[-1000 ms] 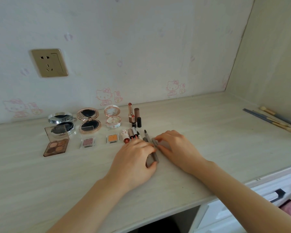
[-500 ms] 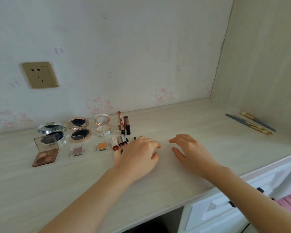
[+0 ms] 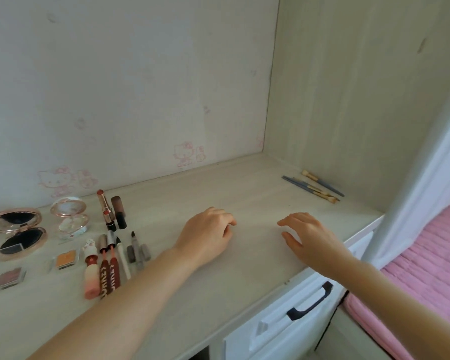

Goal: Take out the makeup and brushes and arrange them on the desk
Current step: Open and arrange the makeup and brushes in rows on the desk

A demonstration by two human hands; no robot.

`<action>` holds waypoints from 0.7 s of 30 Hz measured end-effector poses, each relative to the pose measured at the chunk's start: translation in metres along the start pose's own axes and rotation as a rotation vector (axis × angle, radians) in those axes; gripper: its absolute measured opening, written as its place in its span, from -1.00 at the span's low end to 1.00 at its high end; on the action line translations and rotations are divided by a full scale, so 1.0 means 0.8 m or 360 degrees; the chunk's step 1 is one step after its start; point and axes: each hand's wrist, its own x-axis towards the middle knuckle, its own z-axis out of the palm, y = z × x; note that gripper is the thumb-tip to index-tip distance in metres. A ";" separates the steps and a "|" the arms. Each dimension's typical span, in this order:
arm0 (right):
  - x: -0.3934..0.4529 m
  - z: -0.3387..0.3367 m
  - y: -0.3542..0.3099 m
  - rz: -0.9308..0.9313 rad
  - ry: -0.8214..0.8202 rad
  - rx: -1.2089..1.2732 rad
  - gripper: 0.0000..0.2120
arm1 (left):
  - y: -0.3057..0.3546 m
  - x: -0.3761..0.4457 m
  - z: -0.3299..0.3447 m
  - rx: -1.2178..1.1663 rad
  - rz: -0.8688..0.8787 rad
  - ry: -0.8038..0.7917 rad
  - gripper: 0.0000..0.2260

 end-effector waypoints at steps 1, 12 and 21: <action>0.000 -0.003 0.014 0.0026 -0.0002 -0.0013 -0.70 | 0.005 0.013 0.006 -0.0009 0.0030 -0.0007 -0.74; 0.057 -0.025 0.141 0.0316 0.0143 -0.0179 -0.75 | 0.065 0.155 0.073 -0.0095 0.0408 -0.0220 -0.75; 0.139 -0.019 0.216 0.0613 -0.0032 -0.0212 -0.72 | 0.100 0.240 0.116 0.0037 0.0569 -0.0430 -0.59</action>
